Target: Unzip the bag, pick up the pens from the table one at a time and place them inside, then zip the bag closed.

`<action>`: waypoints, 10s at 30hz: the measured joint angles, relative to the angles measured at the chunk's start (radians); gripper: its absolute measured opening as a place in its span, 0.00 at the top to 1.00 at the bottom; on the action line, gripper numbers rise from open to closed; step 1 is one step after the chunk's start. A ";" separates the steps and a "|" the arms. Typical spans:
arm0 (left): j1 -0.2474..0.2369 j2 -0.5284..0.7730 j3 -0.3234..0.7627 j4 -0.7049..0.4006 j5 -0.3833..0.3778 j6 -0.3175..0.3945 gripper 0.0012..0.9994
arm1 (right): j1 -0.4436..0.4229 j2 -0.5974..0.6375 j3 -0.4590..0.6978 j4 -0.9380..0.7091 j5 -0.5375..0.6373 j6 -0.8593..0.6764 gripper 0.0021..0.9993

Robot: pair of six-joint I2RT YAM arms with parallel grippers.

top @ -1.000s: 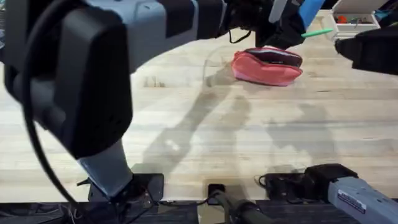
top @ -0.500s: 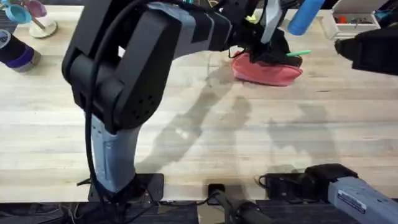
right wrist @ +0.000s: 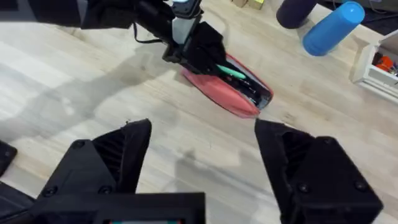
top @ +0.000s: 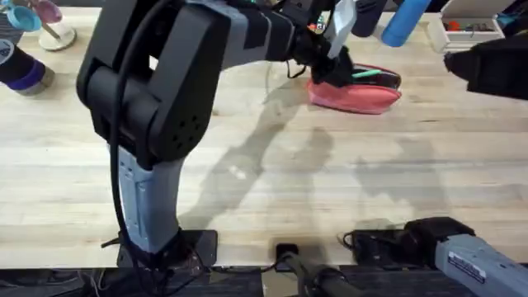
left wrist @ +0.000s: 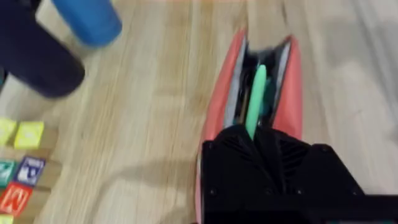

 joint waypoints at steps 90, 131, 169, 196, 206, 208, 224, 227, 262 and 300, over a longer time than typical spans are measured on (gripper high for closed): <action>0.444 -0.362 -0.099 -0.425 0.261 0.238 0.01 | 0.000 0.122 0.000 0.039 -0.001 0.008 0.00; 0.432 -0.187 -0.101 -0.543 0.392 0.611 0.01 | 0.000 0.122 0.000 0.109 -0.001 -0.009 0.00; 0.432 -0.187 -0.102 -0.543 0.392 0.612 0.01 | 0.174 0.657 0.000 0.367 -0.023 -0.240 0.00; 0.432 -0.187 -0.102 -0.543 0.392 0.612 0.01 | 0.178 0.793 0.000 0.394 -0.023 -0.240 0.00; 0.432 -0.187 -0.102 -0.543 0.392 0.612 0.01 | 0.183 0.875 0.000 0.413 -0.023 -0.240 0.00; 0.432 -0.187 -0.102 -0.543 0.392 0.612 0.01 | 0.183 0.893 0.000 0.414 -0.023 -0.240 0.00; 0.432 -0.187 -0.102 -0.543 0.392 0.612 0.01 | 0.183 0.965 0.000 0.430 -0.023 -0.278 0.01; 0.432 -0.187 -0.102 -0.543 0.392 0.612 0.01 | 0.183 0.966 0.000 0.430 -0.023 -0.293 0.03; 0.432 -0.187 -0.102 -0.543 0.393 0.612 0.01 | 0.183 0.996 0.000 0.432 0.015 -0.318 0.51; 0.432 -0.187 -0.102 -0.543 0.393 0.612 0.01 | 0.183 0.996 0.000 0.456 -0.016 -0.320 0.97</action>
